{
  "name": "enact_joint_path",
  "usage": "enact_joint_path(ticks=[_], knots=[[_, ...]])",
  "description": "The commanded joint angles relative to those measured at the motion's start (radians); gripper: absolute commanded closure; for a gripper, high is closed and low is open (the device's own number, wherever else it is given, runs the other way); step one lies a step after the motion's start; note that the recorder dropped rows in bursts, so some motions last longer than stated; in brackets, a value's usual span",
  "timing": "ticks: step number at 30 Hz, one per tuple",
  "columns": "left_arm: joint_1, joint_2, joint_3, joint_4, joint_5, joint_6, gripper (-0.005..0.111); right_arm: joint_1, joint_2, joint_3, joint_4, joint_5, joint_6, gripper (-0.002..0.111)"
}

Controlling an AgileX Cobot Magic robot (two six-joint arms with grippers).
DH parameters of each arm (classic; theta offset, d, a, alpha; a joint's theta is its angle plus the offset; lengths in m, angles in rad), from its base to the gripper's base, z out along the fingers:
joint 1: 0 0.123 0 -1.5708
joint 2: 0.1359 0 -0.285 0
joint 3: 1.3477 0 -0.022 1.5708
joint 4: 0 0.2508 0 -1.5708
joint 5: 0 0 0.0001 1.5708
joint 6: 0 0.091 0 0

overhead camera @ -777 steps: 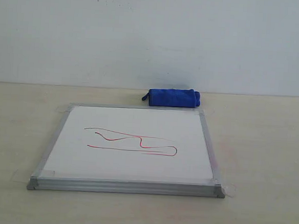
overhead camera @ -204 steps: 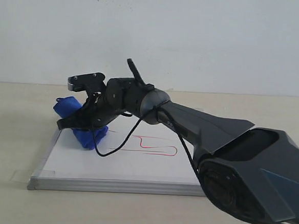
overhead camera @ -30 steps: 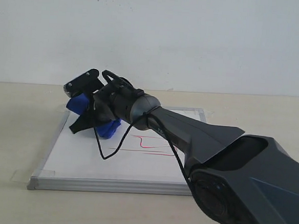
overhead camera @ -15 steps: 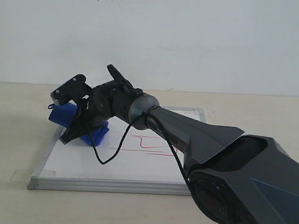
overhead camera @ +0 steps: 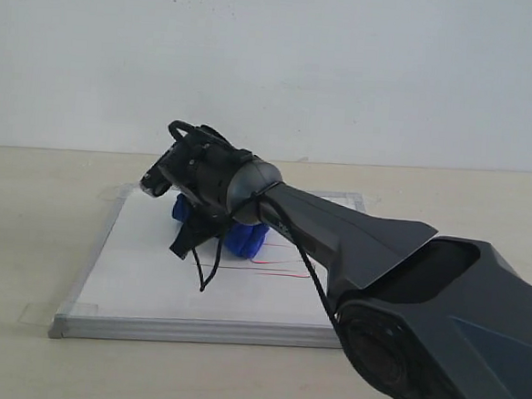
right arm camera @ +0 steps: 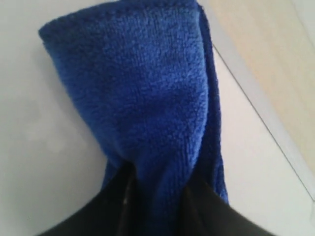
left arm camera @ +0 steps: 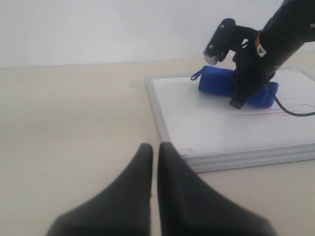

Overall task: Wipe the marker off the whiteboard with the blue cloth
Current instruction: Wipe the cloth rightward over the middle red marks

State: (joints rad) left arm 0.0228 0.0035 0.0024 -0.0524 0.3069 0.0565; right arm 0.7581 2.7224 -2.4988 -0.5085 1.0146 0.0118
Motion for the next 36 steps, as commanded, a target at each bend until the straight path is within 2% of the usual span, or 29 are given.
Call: enact_joint_path(ticks=[1, 4, 9, 15, 17, 19, 24, 29, 36], knots=[[0.003, -0.004, -0.002, -0.002, -0.011, 0.005, 0.103, 0.001, 0.011, 0.014, 0.347, -0.057, -0.167, 0.109], [0.003, -0.004, -0.002, -0.002, -0.011, 0.005, 0.103, 0.013, 0.011, 0.014, 0.522, -0.056, -0.385, 0.109], [0.003, -0.004, -0.002, -0.002, -0.011, 0.005, 0.103, 0.032, 0.009, 0.014, 0.503, 0.01, -0.396, 0.109], [0.003, -0.004, -0.002, -0.002, -0.011, 0.005, 0.103, 0.03, 0.009, 0.014, 0.137, 0.206, -0.175, 0.109], [0.003, -0.004, -0.002, -0.002, -0.011, 0.005, 0.103, 0.03, 0.009, 0.014, 0.02, 0.206, -0.16, 0.109], [0.003, -0.004, -0.002, -0.002, -0.011, 0.005, 0.103, 0.025, 0.007, 0.014, -0.01, 0.206, -0.146, 0.109], [0.003, -0.004, -0.002, -0.002, -0.011, 0.005, 0.103, 0.021, -0.015, 0.014, 0.133, 0.206, -0.158, 0.109], [0.003, -0.004, -0.002, -0.002, -0.011, 0.005, 0.103, 0.026, -0.026, 0.014, 0.404, 0.206, -0.262, 0.109], [0.003, -0.004, -0.002, -0.002, -0.011, 0.005, 0.103, 0.099, -0.039, 0.014, 0.409, 0.206, -0.312, 0.109]])
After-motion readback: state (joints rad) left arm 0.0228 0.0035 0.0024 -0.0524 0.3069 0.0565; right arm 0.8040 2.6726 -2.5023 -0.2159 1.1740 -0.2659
